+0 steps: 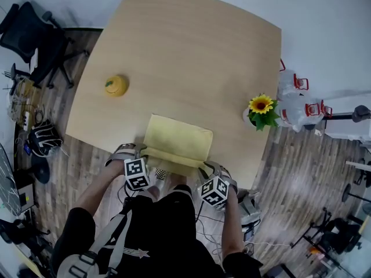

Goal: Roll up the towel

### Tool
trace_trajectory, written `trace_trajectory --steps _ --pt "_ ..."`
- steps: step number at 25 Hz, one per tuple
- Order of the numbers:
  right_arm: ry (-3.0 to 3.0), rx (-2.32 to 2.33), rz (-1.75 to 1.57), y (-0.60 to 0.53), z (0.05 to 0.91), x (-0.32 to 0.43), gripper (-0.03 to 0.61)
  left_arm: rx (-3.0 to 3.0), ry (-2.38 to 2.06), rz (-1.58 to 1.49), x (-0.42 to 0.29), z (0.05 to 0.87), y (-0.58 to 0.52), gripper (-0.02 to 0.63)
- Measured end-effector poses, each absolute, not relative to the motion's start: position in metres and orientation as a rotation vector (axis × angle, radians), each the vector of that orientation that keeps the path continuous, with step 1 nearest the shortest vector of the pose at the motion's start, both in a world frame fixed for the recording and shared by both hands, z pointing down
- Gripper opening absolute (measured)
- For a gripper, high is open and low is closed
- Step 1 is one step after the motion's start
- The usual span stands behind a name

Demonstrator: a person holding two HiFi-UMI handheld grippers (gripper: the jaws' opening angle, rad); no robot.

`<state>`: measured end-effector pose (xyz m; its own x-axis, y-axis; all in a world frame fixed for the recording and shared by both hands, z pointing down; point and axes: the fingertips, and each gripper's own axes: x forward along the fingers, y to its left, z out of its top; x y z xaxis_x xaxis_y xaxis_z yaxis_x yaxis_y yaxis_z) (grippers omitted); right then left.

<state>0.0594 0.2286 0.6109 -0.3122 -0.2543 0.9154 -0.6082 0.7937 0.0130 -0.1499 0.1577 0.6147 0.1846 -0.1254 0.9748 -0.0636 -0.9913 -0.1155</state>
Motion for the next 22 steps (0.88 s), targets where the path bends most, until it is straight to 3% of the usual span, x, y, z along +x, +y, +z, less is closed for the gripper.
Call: trace_trajectory --steps 22 --pt "-1.893 0.607 0.444 0.249 0.642 0.051 0.118 -2.391 0.100 -2.003 -0.141 0.650 0.177 0.143"
